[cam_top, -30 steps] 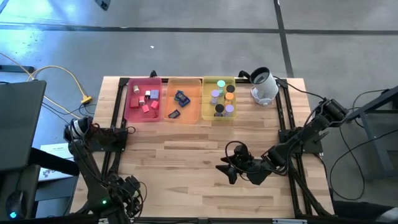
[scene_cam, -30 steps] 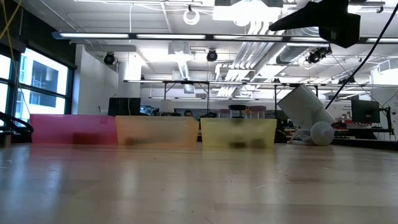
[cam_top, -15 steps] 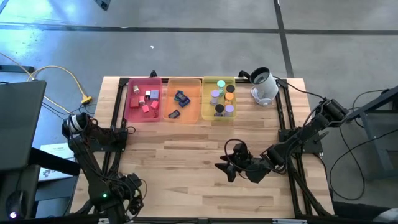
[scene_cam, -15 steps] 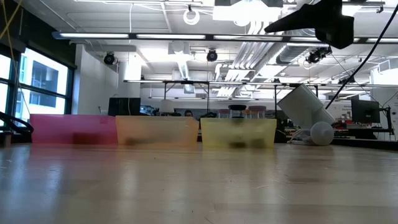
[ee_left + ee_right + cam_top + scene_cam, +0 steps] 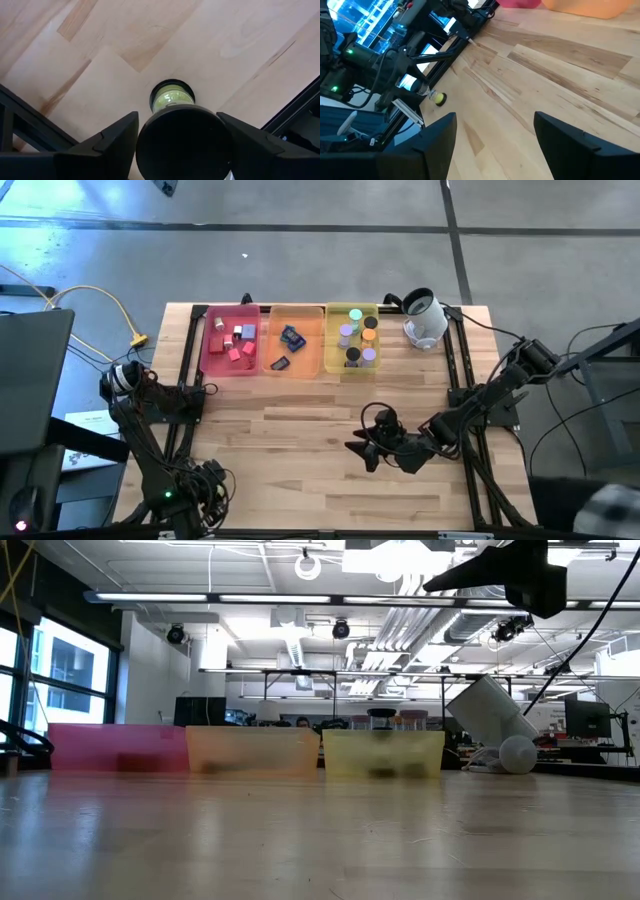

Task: Pick & Place Office items
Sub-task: Put the green hourglass into the yellow bin

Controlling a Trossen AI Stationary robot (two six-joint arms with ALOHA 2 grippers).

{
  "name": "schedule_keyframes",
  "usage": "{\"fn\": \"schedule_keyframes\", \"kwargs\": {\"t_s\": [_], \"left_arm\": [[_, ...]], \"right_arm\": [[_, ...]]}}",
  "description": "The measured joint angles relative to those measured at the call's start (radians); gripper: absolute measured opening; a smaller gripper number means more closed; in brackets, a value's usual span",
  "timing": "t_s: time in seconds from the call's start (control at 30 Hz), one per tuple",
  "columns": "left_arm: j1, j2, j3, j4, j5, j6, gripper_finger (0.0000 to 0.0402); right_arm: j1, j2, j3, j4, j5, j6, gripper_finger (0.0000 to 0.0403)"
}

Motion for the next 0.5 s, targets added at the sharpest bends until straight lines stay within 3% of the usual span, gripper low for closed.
{"fn": "schedule_keyframes", "kwargs": {"t_s": [0.2,0.33,0.5], "left_arm": [[0.0,-0.013,0.0,-0.015,0.002,0.024,0.0203],[0.0,-0.023,0.0,-0.044,0.043,0.004,0.02],[0.0,-0.065,-0.001,-0.078,0.056,0.086,0.02]], "right_arm": [[-0.003,0.0,0.0,0.0,-0.001,-0.002,0.0254],[-0.002,0.0,0.0,0.0,-0.003,-0.002,0.0254],[-0.002,0.0,0.0,0.015,-0.004,-0.002,0.0254]]}}
